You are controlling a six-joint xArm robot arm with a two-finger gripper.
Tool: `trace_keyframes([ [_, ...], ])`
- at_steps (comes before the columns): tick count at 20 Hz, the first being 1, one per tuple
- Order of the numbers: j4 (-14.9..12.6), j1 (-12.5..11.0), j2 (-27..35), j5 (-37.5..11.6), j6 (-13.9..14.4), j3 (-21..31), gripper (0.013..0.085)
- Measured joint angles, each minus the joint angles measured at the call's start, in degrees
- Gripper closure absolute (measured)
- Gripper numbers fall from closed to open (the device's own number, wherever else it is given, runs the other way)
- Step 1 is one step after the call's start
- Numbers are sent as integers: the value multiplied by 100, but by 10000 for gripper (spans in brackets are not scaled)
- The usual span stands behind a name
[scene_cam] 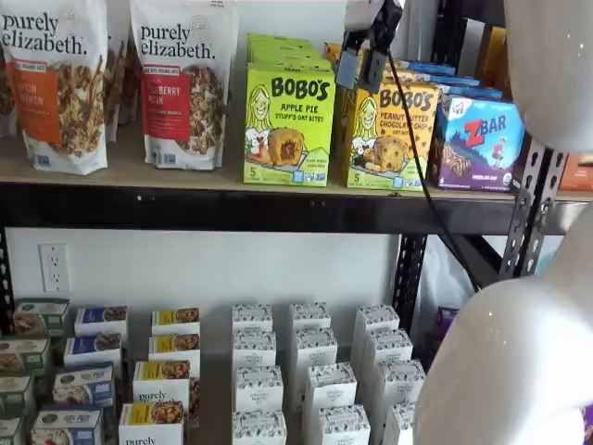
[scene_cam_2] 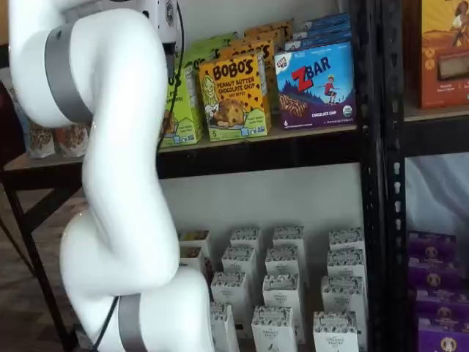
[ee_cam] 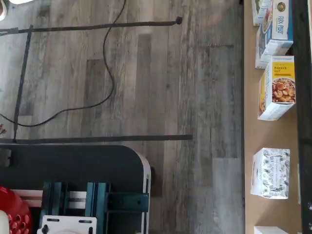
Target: Pick the green box on the top shelf, the fourth from the left
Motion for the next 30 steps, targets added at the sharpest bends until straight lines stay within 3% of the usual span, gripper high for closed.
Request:
trace_keyframes([
  [2,-204,90,-106,-208,13,117,130],
  [6,-258,91,-155,-315,-3,179,130],
  [9,-157,34,-253,-518,-43,312,130],
  [12,2,-8,-459,-1045,-70,591,130],
  [21,167,101,-590,-2055,18,899,130],
  [30,287,73,-146,-2474,-30,618,130],
])
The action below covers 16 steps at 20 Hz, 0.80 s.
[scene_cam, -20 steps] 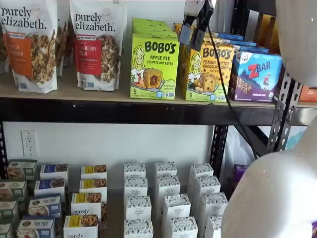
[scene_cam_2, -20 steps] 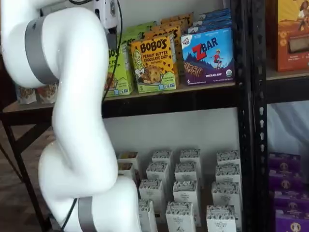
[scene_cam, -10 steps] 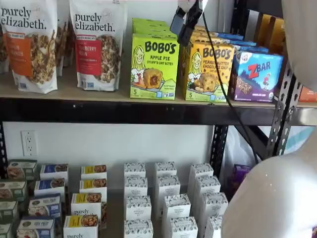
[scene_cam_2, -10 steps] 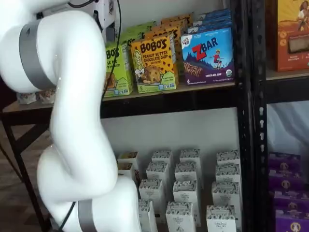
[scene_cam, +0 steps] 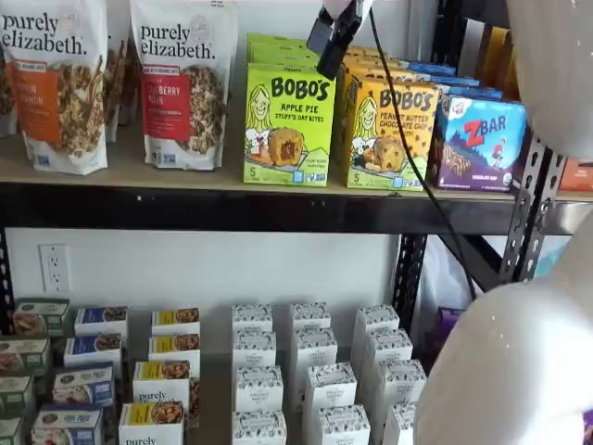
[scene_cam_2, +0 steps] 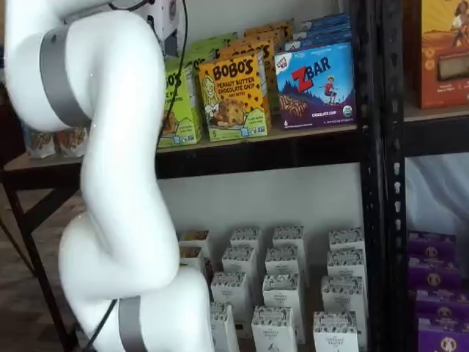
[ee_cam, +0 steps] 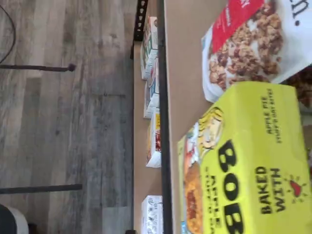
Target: Pick the green box on the top shelf, the fourth from the left
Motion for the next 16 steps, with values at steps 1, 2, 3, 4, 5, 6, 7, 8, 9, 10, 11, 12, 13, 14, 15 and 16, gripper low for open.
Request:
trace_keyframes([
  [1,-19,-6,102,4,-14,-88,130],
  [2,-33,-11,175,5,-26,-145,130],
  [3,-50,-13,247,4,-37,-201,130],
  [4,-62,-15,306,1,-47,-242,130],
  [5,-79,-16,370,18,-56,-293,130],
  [6,-112,-17,471,83,-67,-384,130],
  [7,-139,-17,549,104,-80,-434,130],
  [8,-154,-16,598,105,-89,-458,130],
  [9,-169,-14,635,103,-96,-475,130],
  [10,-186,-11,674,103,-103,-493,130],
  [11,-204,-10,721,116,-112,-520,130],
  [12,-219,-8,752,124,-117,-536,130],
  [13,-242,-5,797,155,-121,-569,130],
  [14,-264,-1,836,186,-125,-595,130],
  [15,-285,2,868,214,-128,-619,130],
  [16,-315,10,892,232,-129,-630,130],
])
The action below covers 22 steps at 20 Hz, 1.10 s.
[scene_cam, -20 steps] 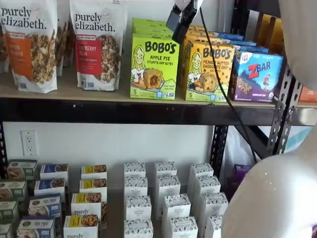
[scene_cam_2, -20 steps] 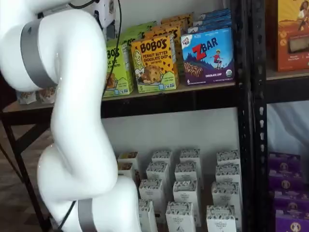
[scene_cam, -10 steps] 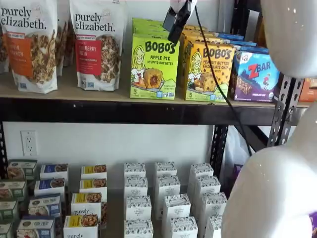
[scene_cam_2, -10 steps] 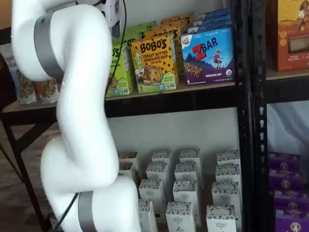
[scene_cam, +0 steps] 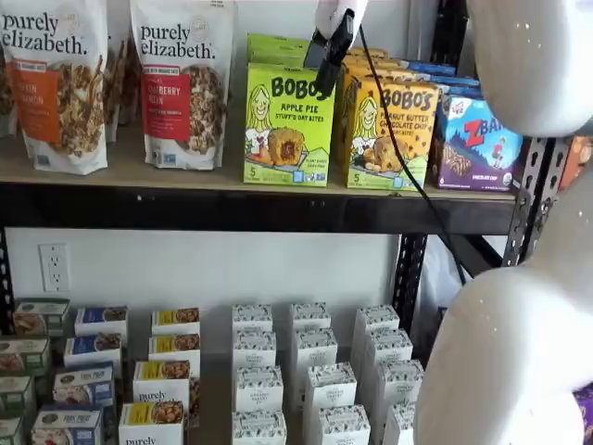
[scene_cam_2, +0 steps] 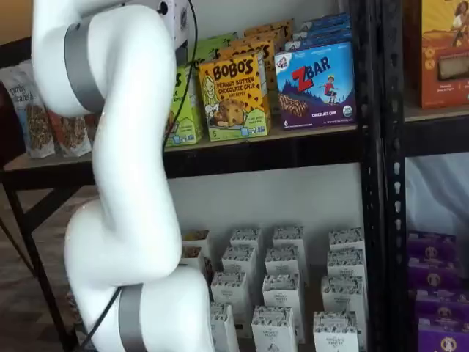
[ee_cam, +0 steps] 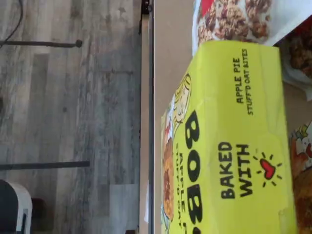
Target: Pick the green box on the top shelf, the fourth from the left
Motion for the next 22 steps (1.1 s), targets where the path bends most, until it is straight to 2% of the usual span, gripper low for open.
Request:
trace_keyframes([
  [12,-294,171,105,136,95,9,130],
  [20,-282,206,132,203,119,47,130],
  [21,-270,204,125,187,117,66,170],
  [22,-256,202,119,173,114,80,170],
])
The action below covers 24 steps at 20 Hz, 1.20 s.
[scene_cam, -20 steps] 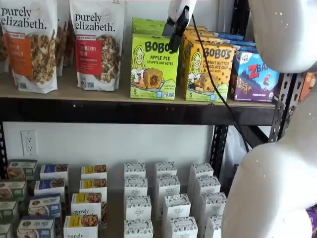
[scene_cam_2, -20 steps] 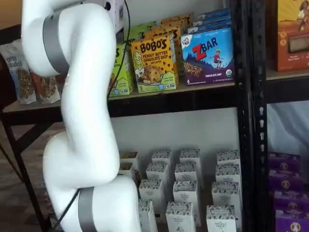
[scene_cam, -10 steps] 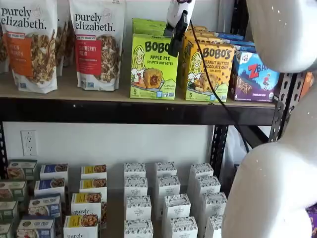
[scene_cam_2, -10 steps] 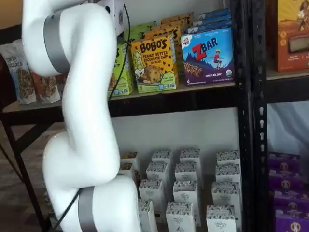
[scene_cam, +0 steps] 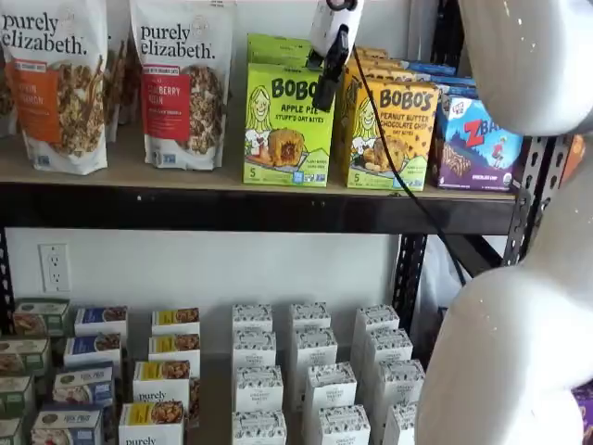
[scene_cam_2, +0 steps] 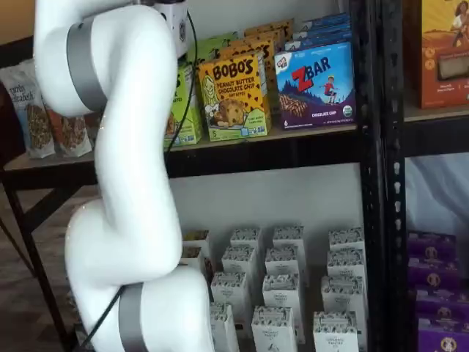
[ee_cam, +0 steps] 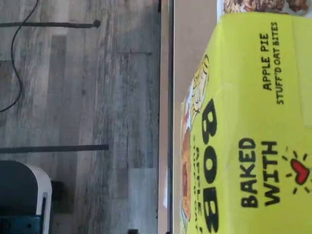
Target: Pick the green box on the top shelf, the fourth from the left
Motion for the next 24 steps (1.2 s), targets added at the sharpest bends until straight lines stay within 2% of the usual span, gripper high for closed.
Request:
trace_keyframes([
  [3,33,-5,-3,-23,-5,18,250],
  [4,37,-4,0,-27,-5,20,250],
  [6,43,2,-1,-53,-2,35,330],
  [7,54,3,0,-59,-1,37,330],
  [8,61,3,5,-56,0,32,370],
  [11,76,3,12,-64,1,30,410],
  [12,79,3,12,-68,1,31,450],
  [15,84,3,9,-93,-1,46,490],
  [16,90,1,2,-110,-4,58,530],
  [24,14,22,29,-94,8,33,530],
])
